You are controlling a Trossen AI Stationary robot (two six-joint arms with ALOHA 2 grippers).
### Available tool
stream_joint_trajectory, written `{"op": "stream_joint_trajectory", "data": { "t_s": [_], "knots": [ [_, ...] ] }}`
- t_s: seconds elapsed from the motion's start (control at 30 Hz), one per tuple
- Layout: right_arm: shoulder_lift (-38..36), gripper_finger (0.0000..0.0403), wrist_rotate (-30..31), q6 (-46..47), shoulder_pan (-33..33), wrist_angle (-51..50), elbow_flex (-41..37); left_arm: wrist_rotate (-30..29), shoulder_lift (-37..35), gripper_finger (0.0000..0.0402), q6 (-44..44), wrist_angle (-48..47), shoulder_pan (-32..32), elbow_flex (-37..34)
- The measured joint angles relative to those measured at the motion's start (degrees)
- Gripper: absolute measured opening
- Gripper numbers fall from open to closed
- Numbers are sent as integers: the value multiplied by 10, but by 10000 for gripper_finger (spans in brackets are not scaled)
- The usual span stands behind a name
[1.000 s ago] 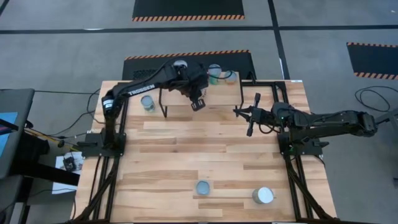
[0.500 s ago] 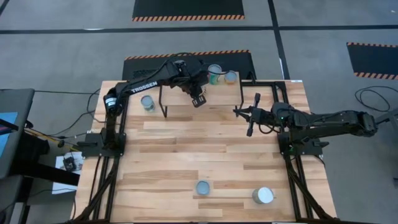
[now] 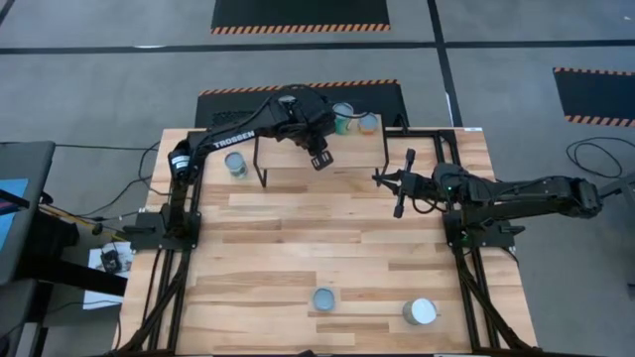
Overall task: Pick and place cans onto a shelf
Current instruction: Put the canned spicy black beans on the shelf
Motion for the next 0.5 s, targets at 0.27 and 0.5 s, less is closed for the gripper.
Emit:
{"op": "stream_joint_trajectory", "data": {
  "t_s": [0.27,0.5],
  "knots": [
    [0,14,0,0,0,0,0,0,-3,59,38,-2,-4,20],
    [0,16,0,0,0,-2,0,-15,-25,38,54,-97,-37,72]
  ]
}}
